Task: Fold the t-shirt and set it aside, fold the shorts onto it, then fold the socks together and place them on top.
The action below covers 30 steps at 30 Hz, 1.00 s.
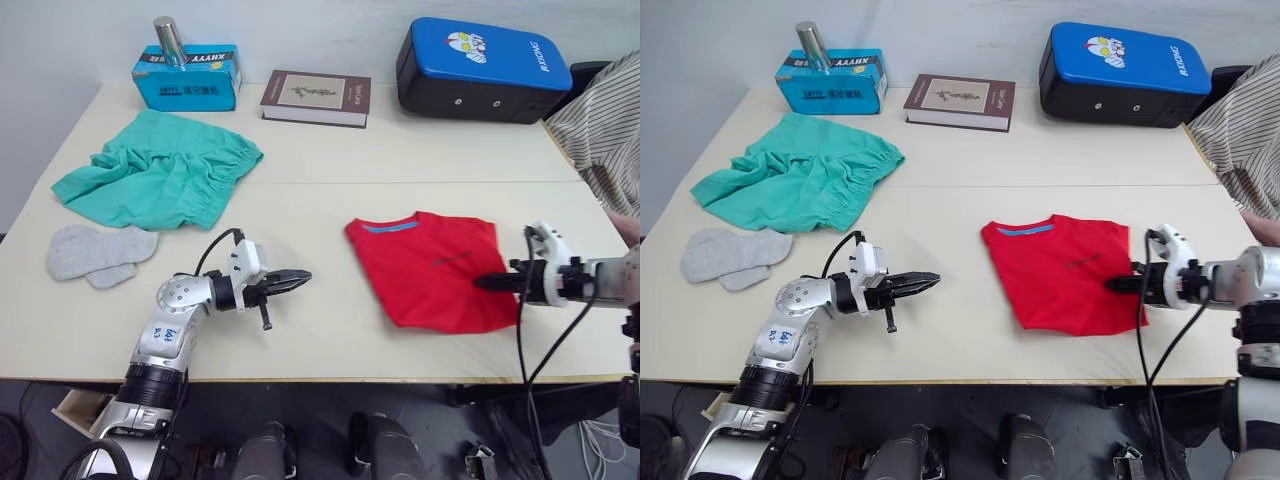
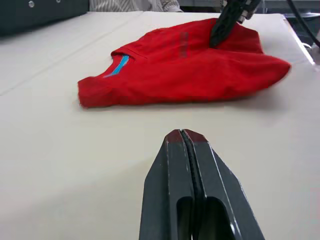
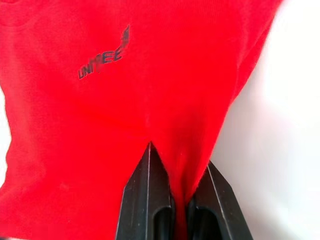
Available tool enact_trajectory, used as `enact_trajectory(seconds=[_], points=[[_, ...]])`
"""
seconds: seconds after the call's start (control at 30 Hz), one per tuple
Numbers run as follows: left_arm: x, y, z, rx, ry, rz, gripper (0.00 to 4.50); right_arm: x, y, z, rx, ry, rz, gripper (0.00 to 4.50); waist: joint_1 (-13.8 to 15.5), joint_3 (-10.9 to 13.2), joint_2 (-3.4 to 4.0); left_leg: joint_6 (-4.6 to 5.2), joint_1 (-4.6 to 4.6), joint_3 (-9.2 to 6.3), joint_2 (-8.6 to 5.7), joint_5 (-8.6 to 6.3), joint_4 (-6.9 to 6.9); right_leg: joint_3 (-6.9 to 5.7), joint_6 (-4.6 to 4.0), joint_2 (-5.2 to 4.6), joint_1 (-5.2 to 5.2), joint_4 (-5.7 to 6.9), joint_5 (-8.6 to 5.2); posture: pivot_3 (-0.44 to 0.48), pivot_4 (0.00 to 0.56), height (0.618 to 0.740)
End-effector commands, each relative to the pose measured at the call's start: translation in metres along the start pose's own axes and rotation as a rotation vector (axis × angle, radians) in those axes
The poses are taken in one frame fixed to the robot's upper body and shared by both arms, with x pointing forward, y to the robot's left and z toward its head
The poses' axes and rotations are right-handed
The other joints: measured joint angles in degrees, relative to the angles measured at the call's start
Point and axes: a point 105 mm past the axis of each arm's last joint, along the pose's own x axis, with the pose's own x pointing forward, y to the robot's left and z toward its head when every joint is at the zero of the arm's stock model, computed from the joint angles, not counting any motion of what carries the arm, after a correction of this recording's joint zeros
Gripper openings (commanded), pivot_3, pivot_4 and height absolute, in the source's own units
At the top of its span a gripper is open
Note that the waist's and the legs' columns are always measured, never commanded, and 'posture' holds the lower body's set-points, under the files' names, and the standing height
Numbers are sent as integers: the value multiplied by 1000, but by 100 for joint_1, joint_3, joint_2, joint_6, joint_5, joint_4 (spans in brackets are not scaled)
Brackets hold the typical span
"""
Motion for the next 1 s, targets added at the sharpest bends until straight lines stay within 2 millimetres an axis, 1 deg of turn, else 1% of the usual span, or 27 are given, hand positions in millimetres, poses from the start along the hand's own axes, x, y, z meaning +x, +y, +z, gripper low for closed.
enact_trajectory(seconds=[0.03, 0.17, 0.23, 0.33, 0.43, 0.5, 0.53, 0.6, 0.63, 0.67, 0.7, 0.73, 0.8, 0.83, 0.87, 0.9, 0.97, 1.0], points=[[-12, 0, 11, 22, -25, 18, 0, -23, -31, 8, -14, -60, -113, 44, -9, 1, 1, -4, 1, 0, 4, 2, -1, 1, 0, 3, 0, -1, 0, 0, 150, 740], [-23, -2, 14, 27, -17, 31, 0, -35, -55, 17, -61, -121, -211, 44, -97, 2, 3, -16, 5, 1, 14, 8, -2, 2, -1, 7, 0, 1, 0, 0, 150, 740], [-28, -6, 16, 26, -19, 26, 0, -38, -62, 19, -70, -133, -239, 44, -120, 5, 7, -17, 6, 2, 13, 9, -3, 4, -1, 6, -1, 3, 0, 0, 150, 740], [-34, -13, 18, 33, -12, -2, 0, -37, -63, 21, -144, -130, -227, 44, -127, 6, 9, -22, 7, 3, 18, 11, -8, 11, -3, 8, -1, 1, -2, 0, 150, 740], [-39, -15, 19, 27, -6, -8, 0, -39, -62, 31, -236, -181, -226, 44, -122, 9, 15, -25, 7, 5, 16, 12, -6, 10, -5, 12, -1, 2, -2, 0, 150, 740], [-42, -16, 22, -3, -20, 1, 0, -42, -59, 30, -266, -164, -201, 543, -121, 12, 19, -23, 9, 8, 13, 12, -6, 12, -4, 12, -1, 3, -2, 0, 150, 740], [-44, -15, 22, -17, -25, 10, 0, -45, -57, 30, -288, -155, -188, 720, -119, 12, 20, -23, 8, 8, 14, 12, -6, 14, -4, 11, -1, 3, -2, 0, 150, 740], [-46, -16, 22, -34, -22, 27, 378, -56, -61, 34, -380, -173, -223, 1366, -98, 16, 26, -23, 8, 6, 16, 12, -6, 14, -4, 9, -1, 3, -2, 0, 150, 740], [-49, -17, 22, -40, -13, 26, 619, -65, -63, 36, -447, -185, -250, 1775, -94, 18, 29, -23, 7, 3, 14, 12, -6, 12, -4, 9, -1, 2, -2, 0, 150, 740], [-52, -19, 21, -42, 0, 27, 855, -75, -60, 40, -543, -207, -254, 2061, -83, 20, 33, -23, 6, 3, 13, 12, -7, 13, -4, 8, -2, 2, -2, 0, 150, 740], [-55, -20, 20, -42, 11, 28, 1234, -83, -56, 43, -609, -231, -245, 2480, -77, 22, 39, -23, 5, 3, 13, 12, -8, 11, -4, 9, -2, 0, -2, 0, 150, 740], [-60, -21, 19, -42, 22, 35, 1459, -92, -51, 48, -675, -275, -239, 2754, -84, 25, 45, -23, 4, 3, 12, 12, -10, 11, -4, 10, -3, -1, -3, 0, 150, 740], [-71, -23, 16, -45, 54, 57, 2072, -114, -18, 63, -871, -478, -136, 3450, -106, 29, 45, -23, 7, 11, 11, 12, -11, 11, -4, 13, -3, -2, -3, 0, 150, 740], [-79, -24, 13, -44, 73, 74, 2348, -128, -2, 69, -973, -594, -109, 3770, -126, 31, 44, -23, 8, 10, 15, 12, -10, 11, -3, 13, -2, -3, -3, 0, 150, 740], [-88, -24, 11, -42, 93, 98, 2653, -135, 11, 66, -1037, -624, -51, 4111, -143, 35, 47, -26, 19, 18, 16, 10, -11, 10, -2, 14, 0, -1, -2, 0, 150, 740], [-95, -22, 9, -36, 104, 132, 2960, -136, 17, 62, -1100, -611, -43, 4468, -158, 37, 49, -27, 24, 21, 17, 9, -16, 10, -1, 15, 0, 0, -2, 0, 150, 740], [-109, -17, 5, -42, 108, 212, 3579, -126, 34, 50, -1169, -583, 30, 4500, -152, 37, 48, -36, 34, 18, 29, 4, -20, 13, -2, 18, 5, 0, -2, 0, 150, 740], [-114, -14, 3, -40, 105, 251, 3892, -118, 41, 45, -1206, -589, 43, 4500, -145, 37, 44, -38, 33, 11, 34, 3, -21, 19, -4, 19, 6, -1, -3, 0, 150, 740]])
